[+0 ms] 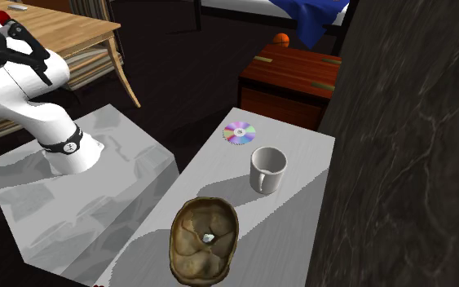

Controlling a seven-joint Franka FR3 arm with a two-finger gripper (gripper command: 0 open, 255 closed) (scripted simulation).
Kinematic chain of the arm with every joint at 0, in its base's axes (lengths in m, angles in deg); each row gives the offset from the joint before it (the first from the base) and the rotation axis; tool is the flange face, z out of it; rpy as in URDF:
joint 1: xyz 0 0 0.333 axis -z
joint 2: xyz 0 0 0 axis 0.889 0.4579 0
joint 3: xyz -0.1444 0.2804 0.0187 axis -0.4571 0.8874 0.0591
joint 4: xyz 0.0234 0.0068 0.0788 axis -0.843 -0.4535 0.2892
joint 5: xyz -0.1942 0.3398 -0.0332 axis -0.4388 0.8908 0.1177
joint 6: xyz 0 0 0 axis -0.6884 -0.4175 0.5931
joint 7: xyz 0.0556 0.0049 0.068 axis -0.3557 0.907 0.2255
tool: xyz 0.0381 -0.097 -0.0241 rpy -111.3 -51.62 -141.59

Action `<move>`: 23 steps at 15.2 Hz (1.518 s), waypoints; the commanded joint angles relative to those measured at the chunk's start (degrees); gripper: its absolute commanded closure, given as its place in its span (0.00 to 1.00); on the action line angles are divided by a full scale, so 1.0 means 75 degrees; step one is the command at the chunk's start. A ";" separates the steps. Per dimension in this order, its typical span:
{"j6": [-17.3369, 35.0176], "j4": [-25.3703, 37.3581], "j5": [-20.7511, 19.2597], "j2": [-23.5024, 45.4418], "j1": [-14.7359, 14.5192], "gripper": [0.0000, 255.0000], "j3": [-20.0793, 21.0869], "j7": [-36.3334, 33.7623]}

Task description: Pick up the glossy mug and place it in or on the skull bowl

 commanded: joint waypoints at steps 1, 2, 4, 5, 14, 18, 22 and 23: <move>0.0000 0.0000 0.0000 0.0000 0.0000 0.00 0.0000 0.0000; 0.0200 0.0011 0.0066 0.0182 -0.0067 0.00 0.0105 -0.0062; 0.0592 0.0060 0.0184 0.0566 -0.0197 0.00 0.0313 -0.0184; 0.0783 0.0099 0.0236 0.0767 -0.0259 0.00 0.0416 -0.0244; 0.2299 0.0864 0.0450 0.2795 -0.0733 0.00 0.1297 -0.0797; 0.2819 0.1434 0.0367 0.3787 -0.0899 0.00 0.1657 -0.1080; 0.3222 0.2142 0.0157 0.4820 -0.1067 0.00 0.1979 -0.1400; 0.3302 0.2341 0.0085 0.5084 -0.1112 0.00 0.2053 -0.1485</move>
